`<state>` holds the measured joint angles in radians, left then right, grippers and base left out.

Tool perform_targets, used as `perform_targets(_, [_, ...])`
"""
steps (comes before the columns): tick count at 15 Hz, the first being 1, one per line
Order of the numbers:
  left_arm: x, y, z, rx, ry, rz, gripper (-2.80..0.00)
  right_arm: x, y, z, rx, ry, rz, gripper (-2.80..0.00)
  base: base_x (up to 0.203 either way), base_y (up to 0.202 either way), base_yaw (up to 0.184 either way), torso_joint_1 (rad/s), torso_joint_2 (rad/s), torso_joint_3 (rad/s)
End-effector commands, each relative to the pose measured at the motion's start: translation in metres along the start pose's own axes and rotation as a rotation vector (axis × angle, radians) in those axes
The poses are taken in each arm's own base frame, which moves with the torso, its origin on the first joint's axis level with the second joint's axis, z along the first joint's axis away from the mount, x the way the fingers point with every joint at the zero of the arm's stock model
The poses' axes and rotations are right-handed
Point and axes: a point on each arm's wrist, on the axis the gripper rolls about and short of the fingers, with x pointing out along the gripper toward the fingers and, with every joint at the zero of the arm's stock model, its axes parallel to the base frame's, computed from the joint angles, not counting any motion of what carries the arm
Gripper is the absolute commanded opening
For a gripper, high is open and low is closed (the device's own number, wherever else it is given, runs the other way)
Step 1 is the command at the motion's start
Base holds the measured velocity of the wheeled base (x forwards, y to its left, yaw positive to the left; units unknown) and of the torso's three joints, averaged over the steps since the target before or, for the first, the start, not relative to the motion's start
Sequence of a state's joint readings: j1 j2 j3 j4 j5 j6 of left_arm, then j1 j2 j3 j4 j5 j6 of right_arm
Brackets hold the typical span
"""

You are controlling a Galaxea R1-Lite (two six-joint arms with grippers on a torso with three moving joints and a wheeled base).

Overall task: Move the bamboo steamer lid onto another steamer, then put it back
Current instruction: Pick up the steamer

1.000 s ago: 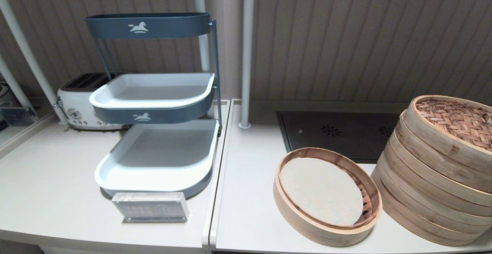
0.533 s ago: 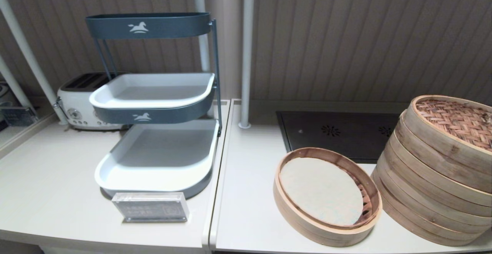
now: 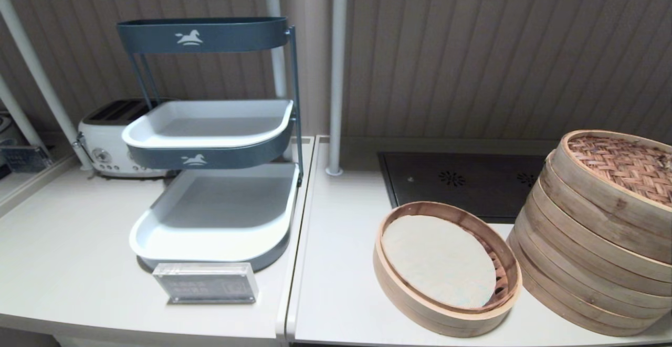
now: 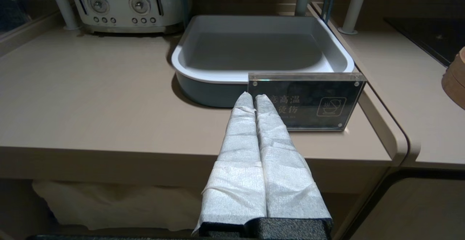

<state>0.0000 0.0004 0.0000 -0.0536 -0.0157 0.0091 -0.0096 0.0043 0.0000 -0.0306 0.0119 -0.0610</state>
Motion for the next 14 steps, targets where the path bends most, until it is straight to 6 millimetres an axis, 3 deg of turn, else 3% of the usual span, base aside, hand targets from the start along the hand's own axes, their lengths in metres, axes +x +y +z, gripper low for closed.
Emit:
perform_targets(1, [0.002, 0.000, -0.008, 0.000, 0.026, 0.000, -2.80, 0.001, 0.000, -0.006, -0.004, 0.012, 0.000, -2.80, 0.000, 0.000, 0.000, 0.000, 0.00, 0.000])
perform_targets(3, [0.002, 0.000, -0.008, 0.000, 0.027, 0.000, -2.80, 0.000, 0.000, 0.000, -0.008, -0.008, 0.000, -2.80, 0.000, 0.000, 0.000, 0.000, 0.00, 0.000])
perform_targets(9, [0.002, 0.000, -0.008, 0.000, 0.027, 0.000, -2.80, -0.009, -0.005, 0.090, -0.011, -0.119, -0.003, -2.80, 0.000, 0.000, 0.000, 0.000, 0.00, 0.000])
perform_targets(12, [0.002, 0.000, -0.008, 0.000, 0.027, 0.000, -2.80, 0.015, -0.009, 0.152, -0.010, -0.093, -0.009, -2.80, 0.000, 0.000, 0.000, 0.000, 0.00, 0.000])
perform_targets(14, [0.002, 0.000, -0.008, 0.000, 0.026, 0.000, -2.80, 0.042, -0.013, 0.200, -0.009, -0.086, -0.012, -2.80, 0.000, 0.000, 0.000, 0.000, 0.00, 0.000])
